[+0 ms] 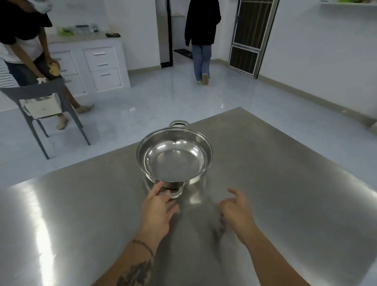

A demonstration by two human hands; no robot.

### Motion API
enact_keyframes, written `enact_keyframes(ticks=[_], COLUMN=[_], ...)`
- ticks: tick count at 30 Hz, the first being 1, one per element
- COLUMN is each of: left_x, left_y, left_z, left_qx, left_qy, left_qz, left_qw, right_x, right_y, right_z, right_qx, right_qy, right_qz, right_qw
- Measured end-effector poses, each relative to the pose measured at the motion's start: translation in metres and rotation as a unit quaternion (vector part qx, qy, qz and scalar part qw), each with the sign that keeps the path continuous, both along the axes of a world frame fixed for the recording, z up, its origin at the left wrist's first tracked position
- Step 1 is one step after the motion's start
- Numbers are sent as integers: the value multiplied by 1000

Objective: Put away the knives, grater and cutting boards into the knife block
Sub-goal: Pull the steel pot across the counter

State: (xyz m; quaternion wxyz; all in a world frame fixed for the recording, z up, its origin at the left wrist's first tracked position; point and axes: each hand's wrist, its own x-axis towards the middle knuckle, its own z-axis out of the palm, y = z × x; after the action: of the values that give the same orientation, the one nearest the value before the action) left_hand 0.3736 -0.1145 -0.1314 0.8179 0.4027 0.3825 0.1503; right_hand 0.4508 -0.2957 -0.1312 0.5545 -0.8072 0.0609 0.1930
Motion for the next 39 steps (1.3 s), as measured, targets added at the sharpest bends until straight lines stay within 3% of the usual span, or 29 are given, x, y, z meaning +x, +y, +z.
enact_keyframes(ticks=[5,12,19,25,32,39], left_x=[-55,-141,-225,-285,-358,-470], left_y=[41,106,162,178,196,250], left_z=[1,0,4,8,-3,9], left_qx=[59,227,303,317,369,399], left_qy=[43,108,182,189,196,187], left_qz=[54,110,60,41,44,28], left_qw=[996,962,934,928,907,897], right_x=[-17,-41,-65,-90,-145,-308], right_y=[26,76,104,129,148,184], right_z=[27,52,48,9,-15,50], right_qx=[-10,-63,-159,-99,-88,-98], right_qy=[-129,-190,-149,-42,-65,-82], right_qz=[45,167,216,249,241,226], right_qw=[991,965,952,963,964,966])
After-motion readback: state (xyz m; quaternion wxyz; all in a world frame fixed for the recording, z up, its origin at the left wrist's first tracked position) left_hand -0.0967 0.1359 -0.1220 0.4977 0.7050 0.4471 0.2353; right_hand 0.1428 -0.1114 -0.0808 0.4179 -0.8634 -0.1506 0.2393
